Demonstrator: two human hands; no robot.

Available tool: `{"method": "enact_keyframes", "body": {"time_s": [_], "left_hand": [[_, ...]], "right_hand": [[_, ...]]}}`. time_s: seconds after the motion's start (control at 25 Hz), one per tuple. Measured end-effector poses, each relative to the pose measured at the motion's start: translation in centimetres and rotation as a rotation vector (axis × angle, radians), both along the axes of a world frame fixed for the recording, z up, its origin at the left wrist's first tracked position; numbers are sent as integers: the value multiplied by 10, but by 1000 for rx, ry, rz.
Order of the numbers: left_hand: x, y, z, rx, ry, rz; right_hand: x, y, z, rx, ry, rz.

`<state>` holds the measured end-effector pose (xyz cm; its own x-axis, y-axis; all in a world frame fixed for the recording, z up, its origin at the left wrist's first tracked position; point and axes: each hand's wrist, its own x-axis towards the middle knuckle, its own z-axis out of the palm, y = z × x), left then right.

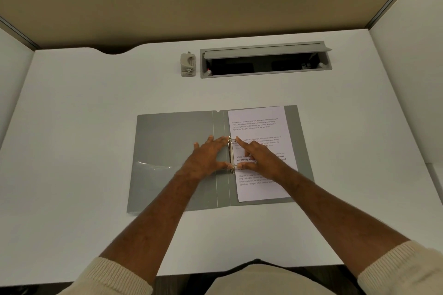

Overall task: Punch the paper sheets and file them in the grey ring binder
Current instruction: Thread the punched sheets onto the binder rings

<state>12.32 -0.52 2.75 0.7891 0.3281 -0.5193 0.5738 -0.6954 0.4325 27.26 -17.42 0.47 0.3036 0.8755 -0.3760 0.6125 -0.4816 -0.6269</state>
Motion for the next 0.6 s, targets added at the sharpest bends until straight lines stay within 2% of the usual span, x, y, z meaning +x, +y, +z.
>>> {"method": "enact_keyframes", "body": {"time_s": [0.24,0.4,0.6], "left_hand": [[-15,-10,5,14,-48,4],[-34,-37,11,26,-194,135],[-47,-77,12,-45,-290,210]], "right_hand": [[-11,-24,-1,6,126,-181],[-17,-59,-1,2,116,-245],[-21,-103,4,14,-14,-425]]}}
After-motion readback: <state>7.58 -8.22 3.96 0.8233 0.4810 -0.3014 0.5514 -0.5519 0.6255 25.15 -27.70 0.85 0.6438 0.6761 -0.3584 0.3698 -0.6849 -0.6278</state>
